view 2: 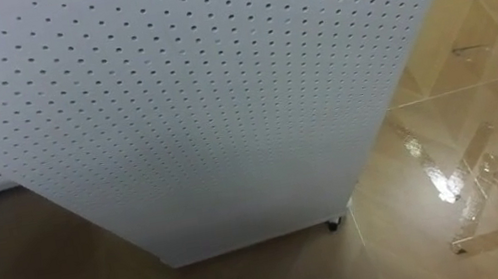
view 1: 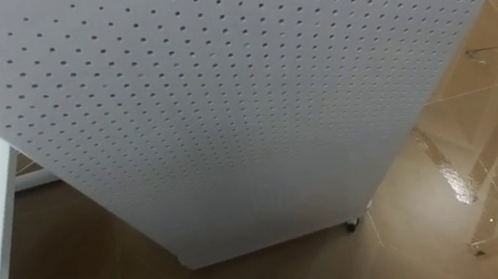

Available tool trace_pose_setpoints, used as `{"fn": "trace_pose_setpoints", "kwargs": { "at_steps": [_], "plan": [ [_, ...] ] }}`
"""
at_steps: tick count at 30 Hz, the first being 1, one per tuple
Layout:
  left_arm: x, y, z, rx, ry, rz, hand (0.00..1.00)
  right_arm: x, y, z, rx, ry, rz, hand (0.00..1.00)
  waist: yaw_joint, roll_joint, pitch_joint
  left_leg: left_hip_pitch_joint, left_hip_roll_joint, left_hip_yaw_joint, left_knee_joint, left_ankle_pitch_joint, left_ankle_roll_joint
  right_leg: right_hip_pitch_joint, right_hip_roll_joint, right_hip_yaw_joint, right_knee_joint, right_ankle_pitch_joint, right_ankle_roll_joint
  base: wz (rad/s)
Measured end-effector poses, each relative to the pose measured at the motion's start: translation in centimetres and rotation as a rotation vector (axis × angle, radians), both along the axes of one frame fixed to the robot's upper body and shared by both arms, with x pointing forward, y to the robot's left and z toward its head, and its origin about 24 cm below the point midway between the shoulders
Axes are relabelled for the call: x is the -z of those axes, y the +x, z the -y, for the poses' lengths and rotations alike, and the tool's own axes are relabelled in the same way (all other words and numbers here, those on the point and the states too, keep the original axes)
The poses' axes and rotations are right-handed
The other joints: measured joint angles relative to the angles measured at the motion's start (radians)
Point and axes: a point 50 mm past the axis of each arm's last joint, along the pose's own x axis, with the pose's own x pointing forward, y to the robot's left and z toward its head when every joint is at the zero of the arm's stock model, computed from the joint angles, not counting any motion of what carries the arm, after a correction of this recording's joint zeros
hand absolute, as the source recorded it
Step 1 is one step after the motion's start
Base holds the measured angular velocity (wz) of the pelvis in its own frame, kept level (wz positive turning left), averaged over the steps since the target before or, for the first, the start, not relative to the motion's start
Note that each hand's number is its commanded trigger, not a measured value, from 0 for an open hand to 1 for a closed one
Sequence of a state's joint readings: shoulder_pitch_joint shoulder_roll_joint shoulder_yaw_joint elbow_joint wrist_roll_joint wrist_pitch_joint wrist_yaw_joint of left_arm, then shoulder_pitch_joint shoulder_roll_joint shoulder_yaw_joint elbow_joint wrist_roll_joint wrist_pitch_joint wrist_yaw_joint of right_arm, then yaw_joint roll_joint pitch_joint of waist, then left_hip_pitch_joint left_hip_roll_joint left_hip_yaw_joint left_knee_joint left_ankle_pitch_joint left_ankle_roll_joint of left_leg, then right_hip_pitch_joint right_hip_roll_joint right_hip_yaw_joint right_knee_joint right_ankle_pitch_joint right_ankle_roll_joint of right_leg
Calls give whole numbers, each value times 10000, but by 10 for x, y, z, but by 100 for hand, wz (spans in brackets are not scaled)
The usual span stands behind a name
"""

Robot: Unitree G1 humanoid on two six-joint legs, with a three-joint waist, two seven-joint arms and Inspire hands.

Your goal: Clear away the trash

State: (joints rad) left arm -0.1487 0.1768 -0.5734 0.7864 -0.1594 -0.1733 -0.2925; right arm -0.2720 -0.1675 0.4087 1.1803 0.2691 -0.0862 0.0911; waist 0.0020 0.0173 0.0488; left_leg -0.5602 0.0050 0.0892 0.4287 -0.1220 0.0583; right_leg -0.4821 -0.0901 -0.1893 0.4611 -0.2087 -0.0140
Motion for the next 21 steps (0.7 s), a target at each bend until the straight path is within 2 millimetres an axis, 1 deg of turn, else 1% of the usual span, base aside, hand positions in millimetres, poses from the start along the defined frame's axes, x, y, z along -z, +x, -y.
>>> {"fn": "trace_pose_setpoints", "kwargs": {
  "at_steps": [3,5,6,8,9,10,11,12,13,14,15,17,19,20,21],
  "plan": [
    [13,-9,-12,-93,748,-517,0,5,-8,4,76,-63,-330,100,43,-12,-7,498,4,88,-234,4,-8,477,45,-28,-274,38,3,-5],
    [22,-20,-27,-297,1290,-916,0,9,-18,8,167,-87,-510,100,57,16,-39,812,5,95,-411,5,-17,815,73,-38,-510,62,12,0],
    [24,-22,-30,-384,1410,-967,0,10,-20,8,190,-101,-563,100,55,15,-47,872,-1,90,-461,11,-26,867,73,-41,-542,63,13,0],
    [32,-33,-42,-827,1746,-1396,0,14,-32,14,448,-57,-852,100,49,24,-67,1311,-44,97,-710,20,-40,1314,108,-45,-773,76,25,0],
    [34,-36,-45,-951,1789,-1530,0,16,-36,16,611,23,-932,100,44,27,-73,1490,-60,99,-810,22,-44,1492,123,-53,-860,74,30,0],
    [38,-44,-50,-1206,1866,-1819,0,19,-45,22,1069,196,-1146,100,34,23,-95,1873,-98,95,-1018,28,-53,1856,123,-59,-1024,73,48,0],
    [42,-52,-57,-1558,1977,-2114,0,22,-54,26,1354,232,-1349,100,33,-5,-191,2183,-136,93,-1221,37,-66,2140,112,-50,-1190,55,76,3],
    [45,-56,-61,-1799,2024,-2272,0,24,-61,28,1565,272,-1483,100,23,-11,-251,2339,-156,85,-1309,38,-69,2298,109,-56,-1269,49,87,6],
    [48,-65,-68,-2242,2095,-2542,0,28,-74,32,1950,325,-1704,100,-5,-16,-318,2717,-182,71,-1495,37,-72,2720,109,-69,-1484,62,113,6],
    [50,-73,-75,-2662,2162,-2697,0,30,-85,35,2296,378,-1875,100,-15,-46,-360,3091,-211,76,-1676,29,-84,3096,120,-71,-1694,60,134,5],
    [51,-76,-78,-2906,2177,-2757,0,31,-89,36,2468,408,-1947,100,-18,-64,-373,3255,-224,74,-1767,25,-90,3256,122,-69,-1760,58,143,0],
    [56,-91,-89,-3812,2339,-3186,0,34,-104,41,3071,413,-2184,100,-21,-150,-432,3840,-290,69,-2066,28,-99,3834,119,-92,-2051,20,196,2],
    [58,-99,-94,-4402,2406,-3345,0,35,-110,44,3410,431,-2256,100,-19,-224,-461,4192,-335,56,-2221,1,-128,4194,139,-105,-2299,29,218,2],
    [58,-103,-97,-4731,2408,-3429,0,36,-118,45,3633,424,-2404,100,-51,-278,-473,4397,-343,14,-2290,-22,-140,4424,153,-154,-2455,39,233,6],
    [59,-105,-97,-4848,2418,-3461,0,37,-120,46,3728,434,-2436,100,-61,-305,-461,4490,-343,-16,-2307,-37,-143,4542,155,-183,-2519,38,235,11]
  ]
}}
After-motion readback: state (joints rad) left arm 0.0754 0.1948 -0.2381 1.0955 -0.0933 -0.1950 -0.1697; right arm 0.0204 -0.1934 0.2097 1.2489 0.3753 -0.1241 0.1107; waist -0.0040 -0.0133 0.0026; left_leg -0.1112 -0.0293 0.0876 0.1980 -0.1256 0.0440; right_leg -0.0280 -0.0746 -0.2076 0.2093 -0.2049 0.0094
